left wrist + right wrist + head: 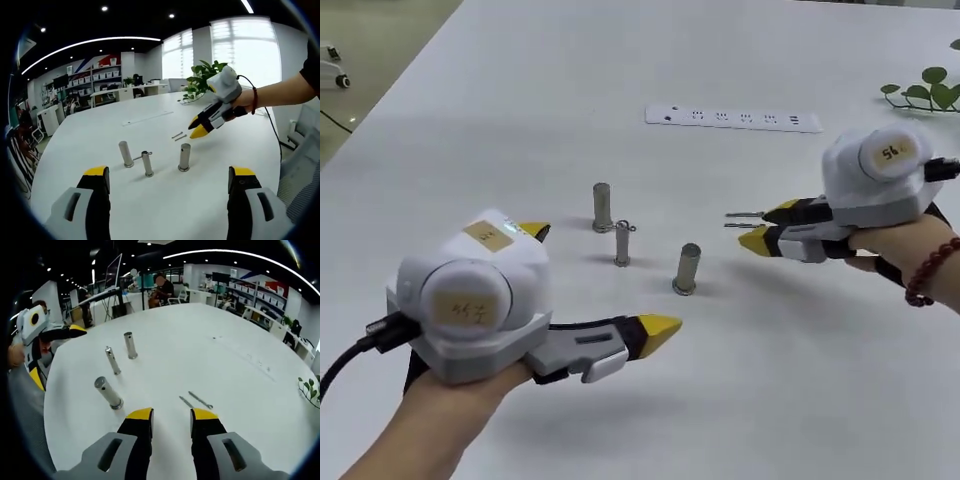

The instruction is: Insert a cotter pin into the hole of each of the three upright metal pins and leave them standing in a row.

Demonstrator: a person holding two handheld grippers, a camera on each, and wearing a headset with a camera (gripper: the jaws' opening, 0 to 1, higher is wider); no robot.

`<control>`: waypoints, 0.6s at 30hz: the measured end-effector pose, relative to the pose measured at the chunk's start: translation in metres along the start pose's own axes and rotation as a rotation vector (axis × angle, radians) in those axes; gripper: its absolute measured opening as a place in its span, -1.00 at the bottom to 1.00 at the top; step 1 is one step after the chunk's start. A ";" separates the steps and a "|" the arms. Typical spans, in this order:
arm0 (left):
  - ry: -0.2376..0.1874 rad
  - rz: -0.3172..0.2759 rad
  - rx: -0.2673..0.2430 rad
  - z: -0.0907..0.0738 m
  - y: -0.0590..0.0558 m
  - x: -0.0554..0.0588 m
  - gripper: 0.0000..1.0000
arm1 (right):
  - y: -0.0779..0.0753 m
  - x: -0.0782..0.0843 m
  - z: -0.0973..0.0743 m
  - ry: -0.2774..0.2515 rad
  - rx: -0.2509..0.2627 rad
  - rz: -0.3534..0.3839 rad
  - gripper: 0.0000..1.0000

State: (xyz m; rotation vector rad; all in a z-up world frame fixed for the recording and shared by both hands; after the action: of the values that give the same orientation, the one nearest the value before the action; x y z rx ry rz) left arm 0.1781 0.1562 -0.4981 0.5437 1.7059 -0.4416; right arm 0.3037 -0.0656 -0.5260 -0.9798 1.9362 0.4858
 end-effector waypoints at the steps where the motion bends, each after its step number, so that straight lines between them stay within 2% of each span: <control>1: 0.000 0.000 0.001 0.000 0.000 0.000 0.96 | -0.001 0.001 0.001 0.008 0.001 -0.005 -0.51; 11: 0.006 -0.009 0.003 -0.001 0.004 0.001 0.93 | -0.016 0.005 0.010 0.098 -0.017 -0.075 -0.59; 15: 0.005 -0.012 0.002 -0.001 0.005 0.001 0.91 | -0.022 0.006 0.015 0.118 -0.027 -0.068 -0.63; 18: 0.010 -0.012 0.003 -0.001 0.006 0.002 0.89 | -0.025 0.009 0.019 0.154 -0.037 -0.085 -0.66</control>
State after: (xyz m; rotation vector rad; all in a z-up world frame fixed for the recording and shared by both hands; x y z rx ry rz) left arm 0.1803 0.1622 -0.4994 0.5393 1.7191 -0.4510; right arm 0.3311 -0.0729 -0.5428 -1.1476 2.0177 0.4086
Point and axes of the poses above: the centre of the closed fingertips' face, and the gripper's own axes: z roughly forward along the fingers, y roughly to its left, x roughly out of its underside, the point moved 7 cm from there along -z, roughly backward along the fingers, and after that the axes turned 11 degrees about -y, right-handed, at the moved point
